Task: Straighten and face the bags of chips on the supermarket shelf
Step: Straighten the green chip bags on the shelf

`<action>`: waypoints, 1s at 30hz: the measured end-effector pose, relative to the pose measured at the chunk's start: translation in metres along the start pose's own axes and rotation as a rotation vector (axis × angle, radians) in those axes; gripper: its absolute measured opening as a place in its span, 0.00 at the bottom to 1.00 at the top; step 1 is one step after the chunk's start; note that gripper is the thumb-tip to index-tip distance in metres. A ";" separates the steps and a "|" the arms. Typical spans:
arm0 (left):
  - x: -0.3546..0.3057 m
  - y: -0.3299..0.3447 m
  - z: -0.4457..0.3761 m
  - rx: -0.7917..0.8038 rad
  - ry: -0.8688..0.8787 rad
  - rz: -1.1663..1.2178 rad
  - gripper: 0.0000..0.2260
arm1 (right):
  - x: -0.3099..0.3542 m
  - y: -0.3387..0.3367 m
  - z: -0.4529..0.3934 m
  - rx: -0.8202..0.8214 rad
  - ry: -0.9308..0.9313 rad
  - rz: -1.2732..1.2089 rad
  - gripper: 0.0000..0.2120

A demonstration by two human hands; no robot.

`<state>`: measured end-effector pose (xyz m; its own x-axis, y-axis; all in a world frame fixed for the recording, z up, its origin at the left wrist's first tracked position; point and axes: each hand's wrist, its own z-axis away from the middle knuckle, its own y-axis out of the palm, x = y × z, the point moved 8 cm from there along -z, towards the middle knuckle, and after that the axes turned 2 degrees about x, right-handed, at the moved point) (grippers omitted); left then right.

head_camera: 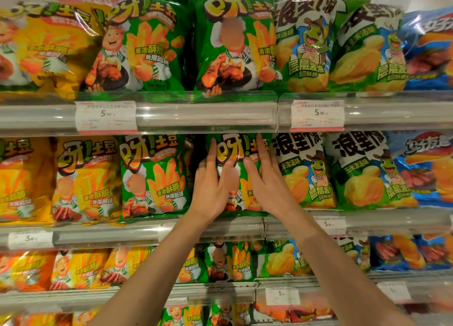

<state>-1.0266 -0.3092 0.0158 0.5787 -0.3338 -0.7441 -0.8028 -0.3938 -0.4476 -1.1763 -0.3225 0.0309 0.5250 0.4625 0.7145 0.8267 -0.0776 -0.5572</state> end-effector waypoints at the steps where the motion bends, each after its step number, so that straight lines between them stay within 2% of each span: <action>1: -0.002 -0.003 0.000 0.010 0.000 -0.014 0.32 | 0.000 -0.002 0.000 0.015 0.006 -0.012 0.31; 5: -0.012 -0.021 0.008 0.024 0.009 -0.037 0.31 | -0.006 -0.011 0.010 0.085 0.010 -0.129 0.35; 10: -0.014 -0.040 0.047 0.054 0.027 -0.005 0.26 | -0.030 -0.017 0.046 0.070 0.086 -0.226 0.32; 16: -0.005 -0.052 0.100 0.083 -0.081 0.048 0.18 | -0.047 -0.026 0.105 0.016 0.117 -0.197 0.22; 22: 0.029 -0.047 0.150 0.075 -0.258 0.099 0.16 | -0.086 -0.013 0.145 0.090 0.187 -0.077 0.17; 27: 0.048 -0.049 0.173 0.087 -0.332 0.108 0.14 | -0.091 -0.004 0.165 0.088 0.210 -0.094 0.24; 30: 0.051 -0.055 0.171 0.114 -0.326 0.132 0.15 | -0.084 0.002 0.167 0.068 0.246 -0.084 0.24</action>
<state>-0.9776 -0.1586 -0.0826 0.4078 -0.0781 -0.9097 -0.8889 -0.2616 -0.3760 -1.2524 -0.2140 -0.1006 0.4953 0.2360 0.8361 0.8584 0.0151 -0.5128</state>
